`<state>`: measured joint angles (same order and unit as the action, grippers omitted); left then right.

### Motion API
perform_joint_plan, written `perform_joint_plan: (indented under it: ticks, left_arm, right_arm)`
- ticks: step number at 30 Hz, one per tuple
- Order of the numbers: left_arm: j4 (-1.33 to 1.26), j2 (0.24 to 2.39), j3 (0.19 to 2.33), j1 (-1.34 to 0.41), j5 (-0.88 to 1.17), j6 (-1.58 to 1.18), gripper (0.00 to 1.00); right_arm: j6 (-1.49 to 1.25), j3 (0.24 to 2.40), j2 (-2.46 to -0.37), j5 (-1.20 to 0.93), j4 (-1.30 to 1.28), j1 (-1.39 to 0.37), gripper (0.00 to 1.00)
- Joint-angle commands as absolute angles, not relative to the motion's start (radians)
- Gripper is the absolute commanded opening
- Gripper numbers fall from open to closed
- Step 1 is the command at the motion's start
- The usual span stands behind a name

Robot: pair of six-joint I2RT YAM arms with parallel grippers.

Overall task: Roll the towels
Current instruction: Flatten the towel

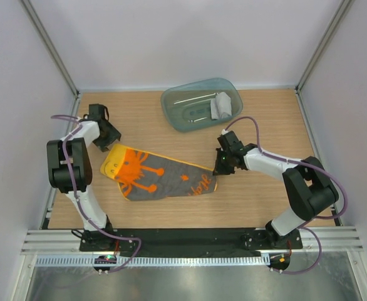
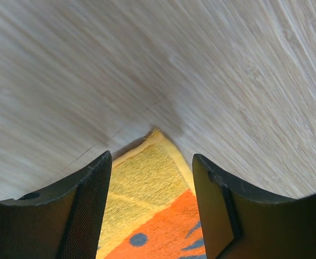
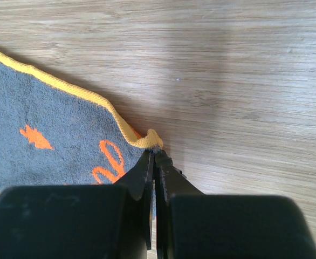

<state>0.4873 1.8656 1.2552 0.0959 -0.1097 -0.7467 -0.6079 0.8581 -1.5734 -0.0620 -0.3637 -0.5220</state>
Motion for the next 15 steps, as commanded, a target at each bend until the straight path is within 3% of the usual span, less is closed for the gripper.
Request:
perform_joint_plan:
  ticks: [1, 7, 9, 10, 11, 13, 14, 15]
  left_arm:
    - [0.442, 1.904, 1.311, 0.074, -0.071, -0.707, 0.62]
    - [0.525, 1.997, 1.396, 0.021, -0.138, -0.684, 0.6]
    - [0.545, 2.017, 1.401, 0.021, -0.156, -0.687, 0.53]
    - [0.552, 2.023, 1.408, 0.021, -0.163, -0.687, 0.49]
    - [0.563, 2.029, 1.414, 0.021, -0.161, -0.684, 0.36]
    - [0.568, 2.042, 1.419, 0.023, -0.141, -0.677, 0.25]
    - [0.569, 2.039, 1.414, 0.021, -0.137, -0.673, 0.14]
    - [0.568, 2.037, 1.411, 0.021, -0.132, -0.673, 0.1]
  right_arm:
    - [-0.594, 0.868, -1.586, -0.054, -0.359, -0.526, 0.01]
    - [-0.597, 0.874, -1.589, -0.051, -0.365, -0.528, 0.01]
    - [-0.594, 0.879, -1.586, -0.048, -0.373, -0.526, 0.01]
    - [-0.594, 0.88, -1.583, -0.045, -0.376, -0.528, 0.01]
    - [-0.595, 0.881, -1.579, -0.041, -0.379, -0.528, 0.01]
    - [-0.592, 0.882, -1.572, -0.037, -0.388, -0.526, 0.01]
    - [-0.592, 0.882, -1.569, -0.035, -0.391, -0.528, 0.01]
    - [-0.592, 0.882, -1.565, -0.032, -0.394, -0.528, 0.01]
